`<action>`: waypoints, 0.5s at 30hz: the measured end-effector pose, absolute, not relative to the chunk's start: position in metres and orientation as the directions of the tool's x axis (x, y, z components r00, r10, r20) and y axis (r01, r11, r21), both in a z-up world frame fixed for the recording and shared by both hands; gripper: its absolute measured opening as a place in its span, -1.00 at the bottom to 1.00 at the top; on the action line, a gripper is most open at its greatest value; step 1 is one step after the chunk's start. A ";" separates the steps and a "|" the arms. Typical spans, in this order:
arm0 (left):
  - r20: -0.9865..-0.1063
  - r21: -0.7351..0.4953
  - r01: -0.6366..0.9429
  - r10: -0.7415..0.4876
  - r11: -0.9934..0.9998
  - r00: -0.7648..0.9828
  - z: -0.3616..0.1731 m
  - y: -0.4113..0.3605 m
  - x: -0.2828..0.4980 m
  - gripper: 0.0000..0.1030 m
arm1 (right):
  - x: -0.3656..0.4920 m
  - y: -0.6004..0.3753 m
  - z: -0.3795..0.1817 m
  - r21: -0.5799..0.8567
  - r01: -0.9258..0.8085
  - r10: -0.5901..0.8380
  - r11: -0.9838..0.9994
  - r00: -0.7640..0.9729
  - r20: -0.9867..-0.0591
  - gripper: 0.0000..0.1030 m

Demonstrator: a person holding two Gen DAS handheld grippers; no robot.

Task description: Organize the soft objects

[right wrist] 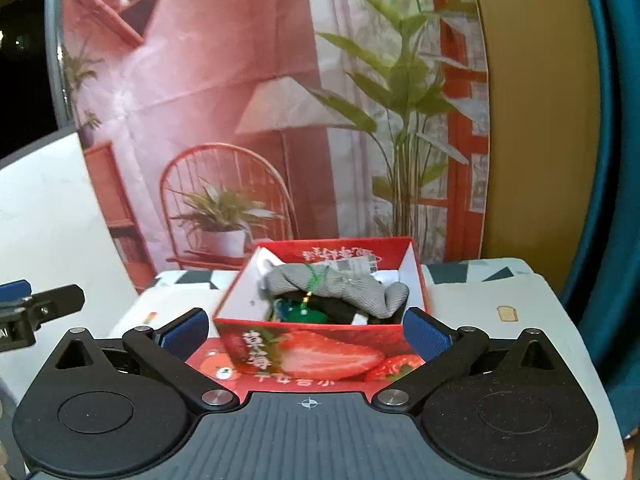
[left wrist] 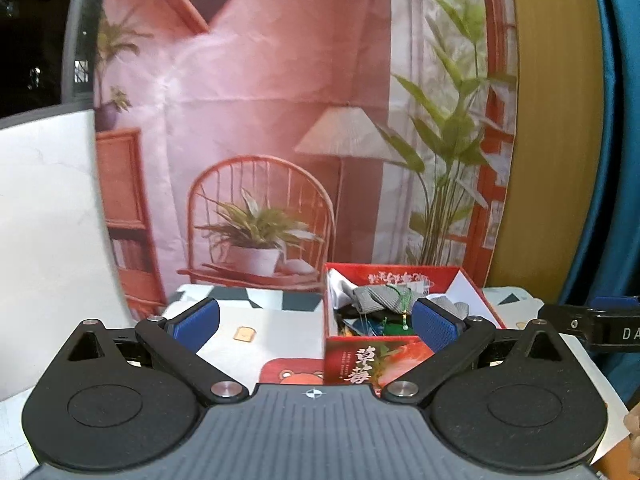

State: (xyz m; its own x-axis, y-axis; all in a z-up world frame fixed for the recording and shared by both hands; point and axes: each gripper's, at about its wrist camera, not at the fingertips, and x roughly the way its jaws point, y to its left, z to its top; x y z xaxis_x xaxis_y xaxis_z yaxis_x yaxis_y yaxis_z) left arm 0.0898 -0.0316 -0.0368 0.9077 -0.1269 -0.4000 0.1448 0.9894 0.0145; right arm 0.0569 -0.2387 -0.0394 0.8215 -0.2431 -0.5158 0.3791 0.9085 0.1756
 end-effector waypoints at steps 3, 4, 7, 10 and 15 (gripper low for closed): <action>-0.385 0.030 0.135 -0.113 0.990 0.916 -0.027 -0.028 0.067 1.00 | 0.038 -0.226 -0.028 0.163 0.383 -0.261 0.909 0.830 -0.493 0.99; -0.380 0.035 0.130 -0.107 0.991 0.919 -0.025 -0.027 0.060 1.00 | 0.031 -0.222 -0.024 0.156 0.385 -0.269 0.910 0.832 -0.485 0.99; -0.365 0.058 0.126 -0.097 0.990 0.926 -0.021 -0.026 0.040 1.00 | 0.012 -0.210 -0.012 0.127 0.396 -0.301 0.909 0.838 -0.455 0.99; -0.354 0.056 0.118 -0.091 0.991 0.931 -0.018 -0.022 0.029 1.00 | -0.005 -0.200 -0.003 0.118 0.389 -0.307 0.914 0.850 -0.429 0.99; -0.344 0.033 0.106 -0.088 0.994 0.935 -0.015 -0.016 0.022 1.00 | -0.017 -0.190 0.005 0.103 0.382 -0.310 0.918 0.857 -0.412 0.99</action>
State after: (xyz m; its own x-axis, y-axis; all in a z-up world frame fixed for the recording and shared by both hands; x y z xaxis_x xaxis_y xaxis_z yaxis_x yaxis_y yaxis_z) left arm 0.0223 -0.0157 -0.0148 0.9347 -0.0884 -0.3444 0.1062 0.9938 0.0332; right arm -0.0174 -0.1900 0.0051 0.8566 -0.3102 -0.4122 0.3822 0.9183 0.1031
